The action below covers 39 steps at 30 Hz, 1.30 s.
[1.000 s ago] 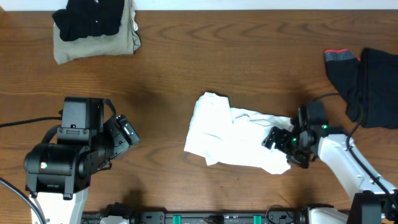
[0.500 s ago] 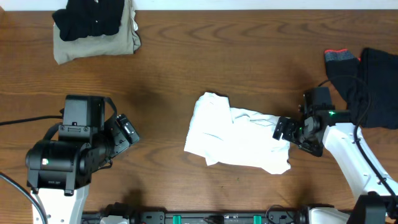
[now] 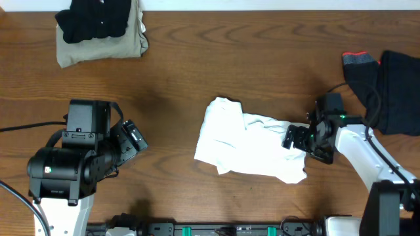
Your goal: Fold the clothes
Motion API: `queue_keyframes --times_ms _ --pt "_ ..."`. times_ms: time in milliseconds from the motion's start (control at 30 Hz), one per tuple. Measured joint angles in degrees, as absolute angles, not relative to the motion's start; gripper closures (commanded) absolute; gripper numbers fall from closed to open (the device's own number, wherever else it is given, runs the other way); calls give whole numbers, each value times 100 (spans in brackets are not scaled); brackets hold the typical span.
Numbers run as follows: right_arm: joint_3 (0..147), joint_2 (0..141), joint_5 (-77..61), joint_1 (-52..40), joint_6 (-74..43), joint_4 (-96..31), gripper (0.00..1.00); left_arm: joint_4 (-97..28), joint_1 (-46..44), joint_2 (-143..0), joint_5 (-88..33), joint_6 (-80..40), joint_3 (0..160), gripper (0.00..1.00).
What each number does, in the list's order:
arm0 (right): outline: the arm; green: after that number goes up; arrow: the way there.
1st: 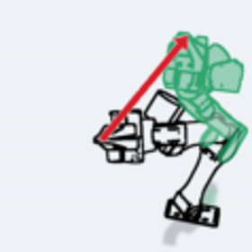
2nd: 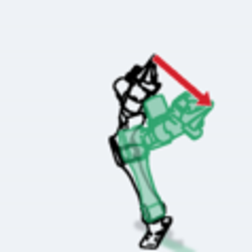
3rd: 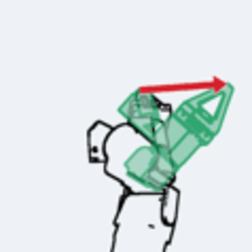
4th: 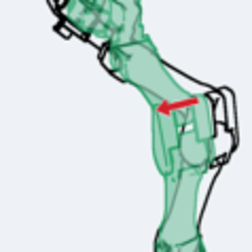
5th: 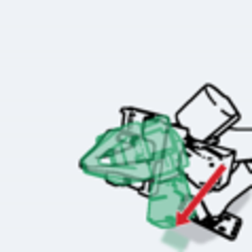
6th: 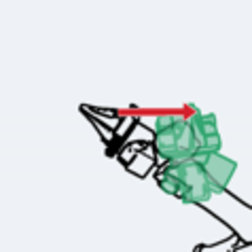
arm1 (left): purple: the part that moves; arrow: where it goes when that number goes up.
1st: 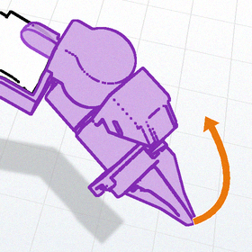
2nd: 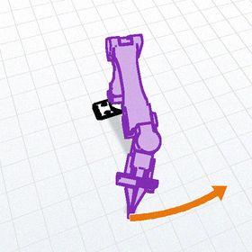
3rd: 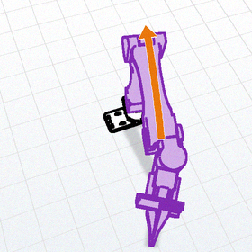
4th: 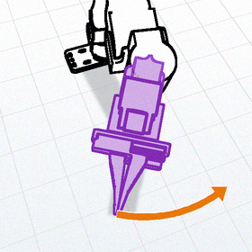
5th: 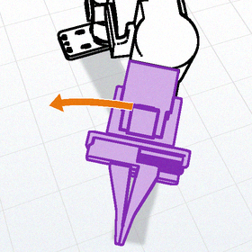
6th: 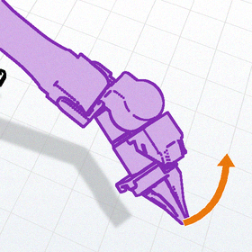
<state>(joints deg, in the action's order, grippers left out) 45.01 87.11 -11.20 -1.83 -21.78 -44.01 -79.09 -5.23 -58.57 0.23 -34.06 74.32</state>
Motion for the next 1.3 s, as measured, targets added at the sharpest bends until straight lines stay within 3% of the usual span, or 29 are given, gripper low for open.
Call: queue_keyframes --times_ms 400,567,733,933,1133,1300 --pt "4329 8954 -2005 -167 -2029 -3651 7 -7909 -523 -5863 23 -3406 7432 2" --pt "4300 9035 -2285 -167 -1977 -3505 32 -7909 -523 -5863 23 -3406 7432 2" --pt "4224 9148 -2523 -167 -2001 -3444 67 -7909 -523 -5863 25 -3406 7432 2" --pt "4176 9214 -2545 -167 -2241 -3444 97 -7909 -523 -5863 23 -3406 7432 2" --pt "4193 9214 -2495 10 -2401 -3507 99 -7911 -523 -5863 23 -3406 7432 2" --pt "4508 9242 -2272 687 -2394 -4036 99 -7911 -523 -5863 23 -3406 7432 2"
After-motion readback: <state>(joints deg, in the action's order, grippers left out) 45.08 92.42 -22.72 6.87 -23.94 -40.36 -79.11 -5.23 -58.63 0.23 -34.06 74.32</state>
